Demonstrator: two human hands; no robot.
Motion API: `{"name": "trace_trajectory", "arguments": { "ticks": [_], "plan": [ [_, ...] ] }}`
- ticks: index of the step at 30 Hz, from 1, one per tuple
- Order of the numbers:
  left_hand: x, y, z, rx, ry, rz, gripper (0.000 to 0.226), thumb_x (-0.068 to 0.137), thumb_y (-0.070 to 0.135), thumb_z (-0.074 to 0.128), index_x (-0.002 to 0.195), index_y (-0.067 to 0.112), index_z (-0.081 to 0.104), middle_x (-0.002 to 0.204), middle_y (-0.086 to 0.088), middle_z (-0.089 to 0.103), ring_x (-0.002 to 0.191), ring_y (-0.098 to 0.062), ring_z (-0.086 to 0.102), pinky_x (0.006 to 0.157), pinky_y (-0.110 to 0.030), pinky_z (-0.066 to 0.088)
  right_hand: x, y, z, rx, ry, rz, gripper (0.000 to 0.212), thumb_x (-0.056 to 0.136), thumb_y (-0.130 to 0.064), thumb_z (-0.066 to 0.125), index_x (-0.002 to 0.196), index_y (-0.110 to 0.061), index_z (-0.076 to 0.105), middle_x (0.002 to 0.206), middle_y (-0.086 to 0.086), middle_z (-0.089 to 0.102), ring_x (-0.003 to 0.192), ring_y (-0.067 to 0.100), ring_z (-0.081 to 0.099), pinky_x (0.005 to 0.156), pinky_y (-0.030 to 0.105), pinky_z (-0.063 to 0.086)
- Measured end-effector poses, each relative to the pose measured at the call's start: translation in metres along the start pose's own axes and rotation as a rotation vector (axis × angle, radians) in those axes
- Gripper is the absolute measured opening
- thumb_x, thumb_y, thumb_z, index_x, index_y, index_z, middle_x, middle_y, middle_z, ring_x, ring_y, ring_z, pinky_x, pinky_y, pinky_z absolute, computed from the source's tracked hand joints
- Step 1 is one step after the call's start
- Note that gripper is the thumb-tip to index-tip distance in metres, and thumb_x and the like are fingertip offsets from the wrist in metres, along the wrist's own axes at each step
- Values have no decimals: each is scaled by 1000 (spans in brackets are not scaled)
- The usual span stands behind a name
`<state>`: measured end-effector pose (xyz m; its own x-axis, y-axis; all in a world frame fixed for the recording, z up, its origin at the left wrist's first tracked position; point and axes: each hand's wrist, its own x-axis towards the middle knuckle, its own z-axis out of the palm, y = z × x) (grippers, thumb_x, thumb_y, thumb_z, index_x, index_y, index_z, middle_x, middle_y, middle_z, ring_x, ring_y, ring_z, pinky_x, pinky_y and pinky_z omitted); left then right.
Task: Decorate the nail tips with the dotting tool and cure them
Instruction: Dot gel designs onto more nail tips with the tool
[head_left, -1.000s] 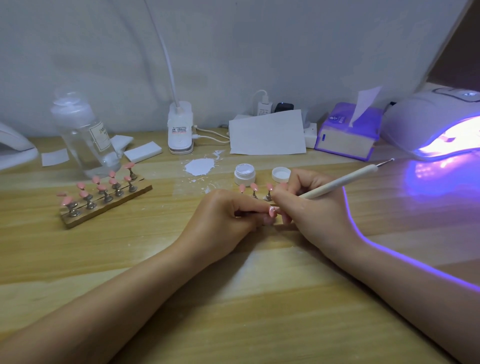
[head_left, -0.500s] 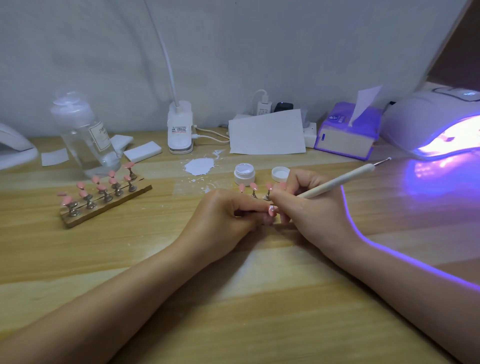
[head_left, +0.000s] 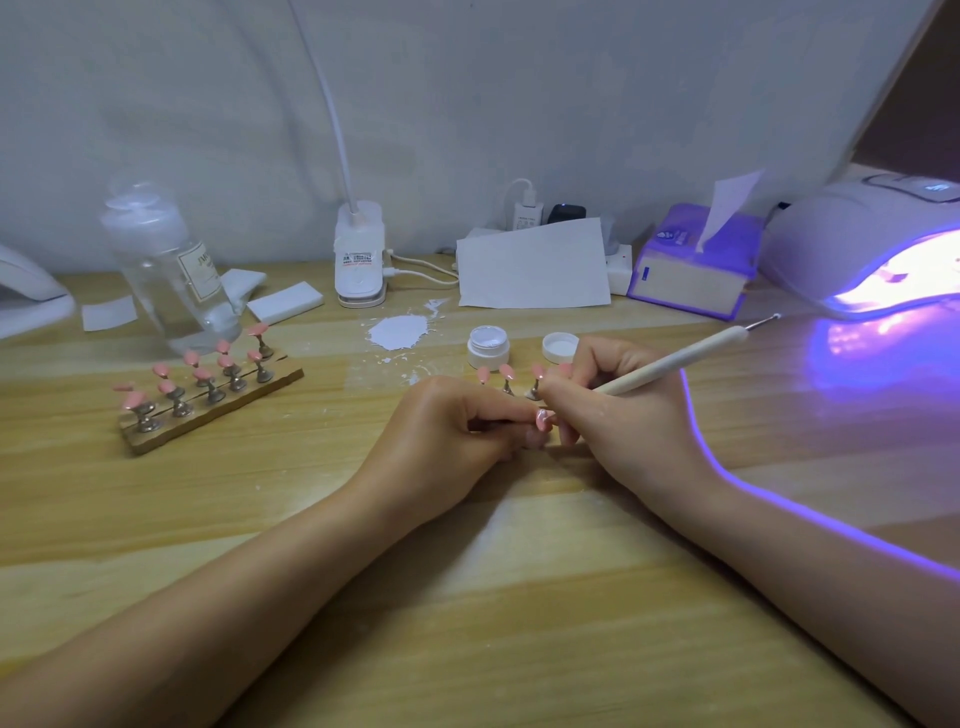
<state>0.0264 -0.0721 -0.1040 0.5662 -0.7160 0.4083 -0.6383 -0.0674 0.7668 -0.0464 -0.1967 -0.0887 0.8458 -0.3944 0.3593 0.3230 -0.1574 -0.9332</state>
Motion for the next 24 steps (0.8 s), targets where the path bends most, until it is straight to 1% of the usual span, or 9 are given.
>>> {"name": "trace_trajectory", "arguments": {
  "ticks": [3,4,6,10,13,15,18,21,24],
  "plan": [
    [0,1,0,-6,-3,2,16,78,6,70,85,19,74,63,8,68,57,7,46,58,-18,41,0,0,0,-24,11,-8,38,72,10,56,45,-9,38,34,-6,48,40,12,50,48,18,47],
    [0,1,0,-7,-3,1,16,78,7,70,86,20,74,66,5,69,57,5,46,57,-19,41,0,0,0,-25,11,-11,38,72,11,55,45,-9,38,34,-7,48,39,10,49,47,17,46],
    [0,0,0,-11,-3,-1,15,78,6,70,84,18,74,63,4,67,56,3,46,57,-19,40,0,0,0,-25,4,-14,38,72,10,56,45,-9,38,35,-6,48,40,10,49,43,15,43],
    [-1,1,0,-7,6,-1,12,77,7,70,83,16,75,60,8,67,55,5,46,57,-18,41,1,1,0,-29,11,-17,39,73,9,57,45,-10,38,35,-5,49,44,21,54,46,18,44],
    [0,1,0,14,2,0,12,77,6,70,84,15,76,56,20,63,56,12,47,57,-14,40,0,0,1,-21,10,-17,38,73,9,57,45,-9,38,34,-6,48,37,7,49,42,11,38],
    [0,1,0,21,-1,4,13,77,6,70,84,15,76,54,25,60,56,13,47,56,-11,39,-1,-1,1,-18,3,-18,38,73,9,58,46,-9,38,33,-7,47,35,1,46,41,9,37],
    [0,2,0,17,7,2,13,78,8,70,85,17,76,55,26,61,56,13,46,56,-13,39,-1,-2,1,-13,1,-10,37,72,10,56,46,-8,38,34,-8,48,36,3,46,42,11,40],
    [0,2,-1,26,3,2,14,77,5,70,84,16,76,54,27,60,56,15,47,56,-9,38,-1,-3,1,19,-4,1,36,72,11,56,47,-7,39,35,-6,47,36,3,47,41,10,39],
    [0,2,0,27,6,-4,16,77,3,70,84,16,76,56,22,62,55,12,48,56,-11,39,-1,-4,2,3,-11,-6,36,72,10,56,47,-8,39,34,-8,47,36,1,46,41,10,39]
  ]
}}
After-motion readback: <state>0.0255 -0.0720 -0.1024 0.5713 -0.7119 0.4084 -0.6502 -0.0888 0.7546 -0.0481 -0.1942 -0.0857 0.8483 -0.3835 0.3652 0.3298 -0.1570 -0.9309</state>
